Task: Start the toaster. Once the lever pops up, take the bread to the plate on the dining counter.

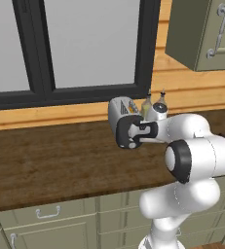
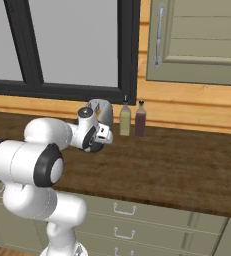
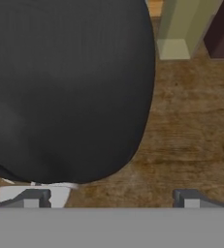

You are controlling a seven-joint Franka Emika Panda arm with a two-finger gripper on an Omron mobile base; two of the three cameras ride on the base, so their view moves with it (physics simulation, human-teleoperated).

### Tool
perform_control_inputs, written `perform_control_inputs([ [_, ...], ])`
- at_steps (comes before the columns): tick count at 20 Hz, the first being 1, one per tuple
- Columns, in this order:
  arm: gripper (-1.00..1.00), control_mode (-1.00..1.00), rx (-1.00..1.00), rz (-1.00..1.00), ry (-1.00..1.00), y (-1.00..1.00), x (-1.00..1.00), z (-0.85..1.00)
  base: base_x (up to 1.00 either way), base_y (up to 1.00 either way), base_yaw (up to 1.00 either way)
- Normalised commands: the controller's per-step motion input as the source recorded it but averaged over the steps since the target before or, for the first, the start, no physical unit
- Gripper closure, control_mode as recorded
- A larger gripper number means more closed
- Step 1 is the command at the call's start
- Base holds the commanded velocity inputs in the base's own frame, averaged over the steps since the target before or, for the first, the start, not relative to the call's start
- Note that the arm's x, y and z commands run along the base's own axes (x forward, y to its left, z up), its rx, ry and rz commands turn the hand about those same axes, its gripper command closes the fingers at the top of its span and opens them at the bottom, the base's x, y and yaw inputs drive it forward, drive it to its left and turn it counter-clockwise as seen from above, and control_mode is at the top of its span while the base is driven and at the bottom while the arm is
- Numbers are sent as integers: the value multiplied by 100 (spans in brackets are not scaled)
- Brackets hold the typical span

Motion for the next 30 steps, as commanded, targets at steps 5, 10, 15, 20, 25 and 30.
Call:
perform_control_inputs([
  [5, -100, -100, 0, 0, 0, 0, -8, 22, 0, 0, 0],
  [10, -100, -100, 0, 0, -1, 0, -18, 42, 0, 0, 0],
  [15, -100, -100, 0, 0, -11, 0, -5, 47, 0, 0, 0],
  [20, -100, -100, 0, 0, -21, 6, -12, 59, 0, 0, 0],
  [25, -100, -100, 0, 0, -29, 21, -7, 58, 0, 0, 0],
  [30, -100, -100, 0, -2, -23, 17, 1, 35, 0, 0, 0],
])
